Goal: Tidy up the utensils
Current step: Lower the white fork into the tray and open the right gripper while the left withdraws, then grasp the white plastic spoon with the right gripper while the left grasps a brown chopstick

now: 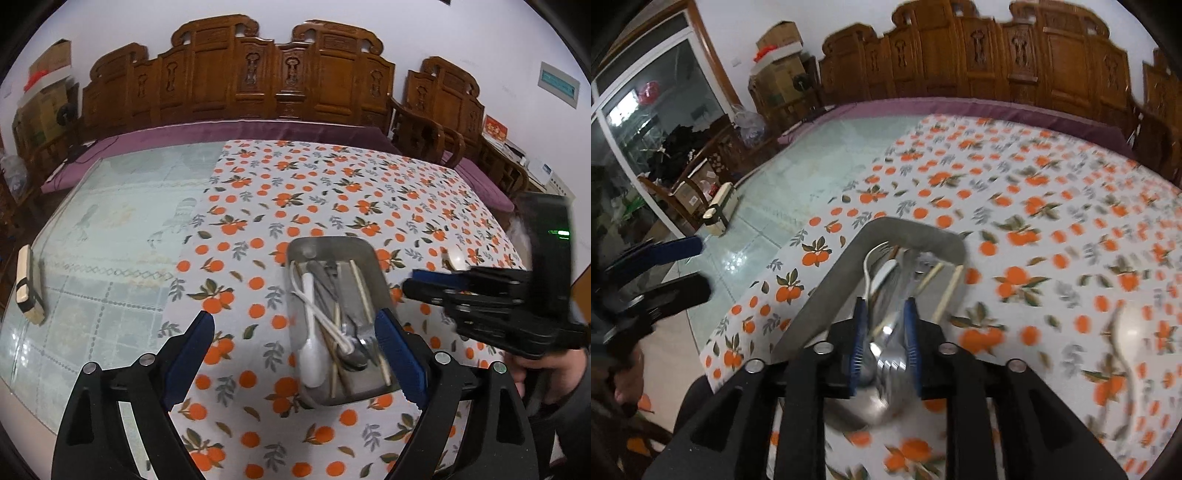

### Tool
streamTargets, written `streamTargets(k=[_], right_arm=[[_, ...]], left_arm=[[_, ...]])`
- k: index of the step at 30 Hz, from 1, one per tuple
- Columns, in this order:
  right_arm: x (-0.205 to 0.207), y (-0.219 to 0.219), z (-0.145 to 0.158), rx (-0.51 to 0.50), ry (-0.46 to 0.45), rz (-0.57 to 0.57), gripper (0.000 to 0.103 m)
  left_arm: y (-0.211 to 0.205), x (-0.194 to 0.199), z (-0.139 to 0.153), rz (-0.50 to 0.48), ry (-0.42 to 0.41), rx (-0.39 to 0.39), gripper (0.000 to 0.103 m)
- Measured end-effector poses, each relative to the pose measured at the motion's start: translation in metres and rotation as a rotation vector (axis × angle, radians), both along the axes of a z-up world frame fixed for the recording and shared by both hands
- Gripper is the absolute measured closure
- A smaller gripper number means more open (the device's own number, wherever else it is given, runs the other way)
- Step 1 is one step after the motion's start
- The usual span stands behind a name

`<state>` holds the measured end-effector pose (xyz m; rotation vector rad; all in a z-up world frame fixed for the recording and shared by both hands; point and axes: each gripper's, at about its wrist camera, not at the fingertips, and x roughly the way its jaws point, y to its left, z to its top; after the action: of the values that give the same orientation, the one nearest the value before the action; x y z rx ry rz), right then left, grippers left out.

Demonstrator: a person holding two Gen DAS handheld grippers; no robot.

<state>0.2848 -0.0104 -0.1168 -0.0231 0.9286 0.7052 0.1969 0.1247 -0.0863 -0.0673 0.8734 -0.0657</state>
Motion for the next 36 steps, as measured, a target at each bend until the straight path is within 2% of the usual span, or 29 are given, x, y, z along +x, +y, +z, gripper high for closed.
streamTargets(k=[8, 10, 15, 25, 36], right_arm=[[-0.023, -0.075, 0.028, -0.052, -0.077, -0.044, 0.071], [-0.025, -0.092, 0.031, -0.065, -0.088, -0.065, 0.065], [-0.027, -0.135, 0.029, -0.1, -0.099, -0.121, 0.063], [-0.024, -0.195, 0.002, -0.19, -0.046, -0.188, 0.063], [0.015, -0.2, -0.06, -0.293, 0.048, -0.146, 0.063]], left_arm=[[-0.043, 0.007, 0.003, -0.054, -0.011, -0.006, 0.018], [-0.053, 0.009, 0.003, -0.066, -0.012, -0.006, 0.018], [-0.082, 0.015, 0.0, -0.098, -0.009, -0.009, 0.018], [-0.122, 0.024, -0.014, -0.141, 0.022, -0.015, 0.018], [-0.156, 0.034, -0.036, -0.171, 0.074, -0.021, 0.018]])
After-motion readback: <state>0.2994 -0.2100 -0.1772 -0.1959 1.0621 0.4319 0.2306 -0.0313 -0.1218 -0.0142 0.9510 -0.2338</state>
